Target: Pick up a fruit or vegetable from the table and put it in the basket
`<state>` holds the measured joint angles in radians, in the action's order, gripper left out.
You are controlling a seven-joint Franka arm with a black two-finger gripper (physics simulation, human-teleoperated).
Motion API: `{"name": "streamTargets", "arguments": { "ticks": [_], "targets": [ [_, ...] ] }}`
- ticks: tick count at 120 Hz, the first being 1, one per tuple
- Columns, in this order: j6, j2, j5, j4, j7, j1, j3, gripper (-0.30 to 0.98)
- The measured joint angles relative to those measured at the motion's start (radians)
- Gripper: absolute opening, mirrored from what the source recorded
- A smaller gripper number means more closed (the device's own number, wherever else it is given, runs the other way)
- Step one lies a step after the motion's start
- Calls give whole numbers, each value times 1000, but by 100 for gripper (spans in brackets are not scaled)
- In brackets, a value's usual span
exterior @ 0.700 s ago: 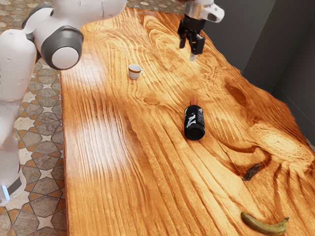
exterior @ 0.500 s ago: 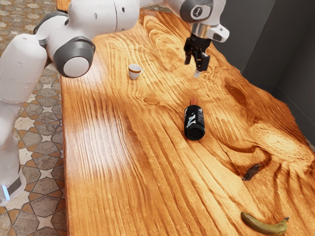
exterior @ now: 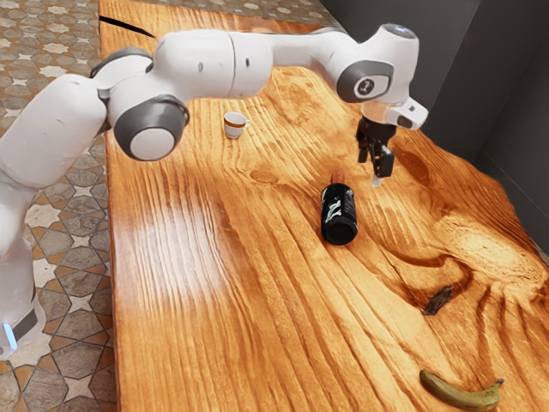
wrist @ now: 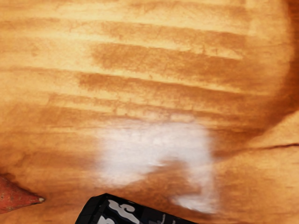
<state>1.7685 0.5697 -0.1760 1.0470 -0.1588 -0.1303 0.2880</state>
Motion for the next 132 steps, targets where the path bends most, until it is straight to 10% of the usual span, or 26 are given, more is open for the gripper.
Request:
{"name": "streamTargets", "arguments": {
  "ticks": [90,132],
  "targets": [
    [329,102,13,-2,-14,-255,-236,66],
    [421,167,24,-13,-15,-461,-171,66]
  ]
}}
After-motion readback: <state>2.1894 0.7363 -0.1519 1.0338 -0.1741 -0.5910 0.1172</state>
